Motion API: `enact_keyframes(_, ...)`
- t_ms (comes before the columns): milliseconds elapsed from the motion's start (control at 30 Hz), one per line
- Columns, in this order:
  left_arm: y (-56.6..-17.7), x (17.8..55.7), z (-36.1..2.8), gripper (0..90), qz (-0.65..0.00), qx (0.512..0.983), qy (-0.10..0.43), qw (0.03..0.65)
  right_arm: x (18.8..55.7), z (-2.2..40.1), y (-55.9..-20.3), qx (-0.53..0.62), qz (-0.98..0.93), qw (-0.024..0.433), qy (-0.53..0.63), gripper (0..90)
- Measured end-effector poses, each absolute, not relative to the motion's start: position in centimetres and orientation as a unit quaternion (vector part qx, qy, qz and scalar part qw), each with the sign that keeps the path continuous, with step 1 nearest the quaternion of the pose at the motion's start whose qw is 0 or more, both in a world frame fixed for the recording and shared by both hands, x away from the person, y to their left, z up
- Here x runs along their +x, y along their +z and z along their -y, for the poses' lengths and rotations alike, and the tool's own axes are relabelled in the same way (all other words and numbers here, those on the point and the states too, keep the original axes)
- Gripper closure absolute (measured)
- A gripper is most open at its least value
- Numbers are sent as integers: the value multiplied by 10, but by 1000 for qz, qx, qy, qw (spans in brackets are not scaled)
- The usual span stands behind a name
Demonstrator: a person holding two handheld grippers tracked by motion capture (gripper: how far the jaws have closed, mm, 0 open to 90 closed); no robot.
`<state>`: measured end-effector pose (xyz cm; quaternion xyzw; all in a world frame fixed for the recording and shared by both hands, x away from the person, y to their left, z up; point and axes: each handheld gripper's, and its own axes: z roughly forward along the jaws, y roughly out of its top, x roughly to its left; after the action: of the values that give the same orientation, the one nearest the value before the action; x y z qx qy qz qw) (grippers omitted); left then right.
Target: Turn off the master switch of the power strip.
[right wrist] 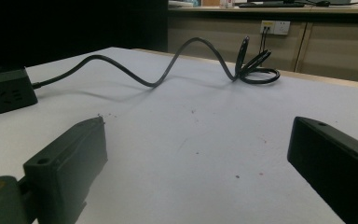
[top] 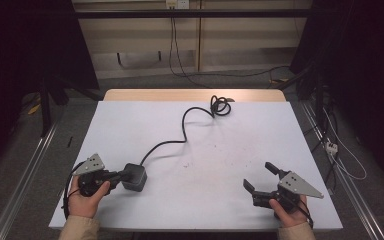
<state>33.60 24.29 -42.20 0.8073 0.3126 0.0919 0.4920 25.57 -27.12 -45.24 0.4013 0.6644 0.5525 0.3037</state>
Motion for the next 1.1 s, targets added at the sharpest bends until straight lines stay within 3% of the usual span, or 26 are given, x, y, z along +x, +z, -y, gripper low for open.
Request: enact_keyframes(1100, -420, 334, -240, 900, -313, 814, 103, 478, 255, 272, -452, 400, -662, 304, 556, 39)
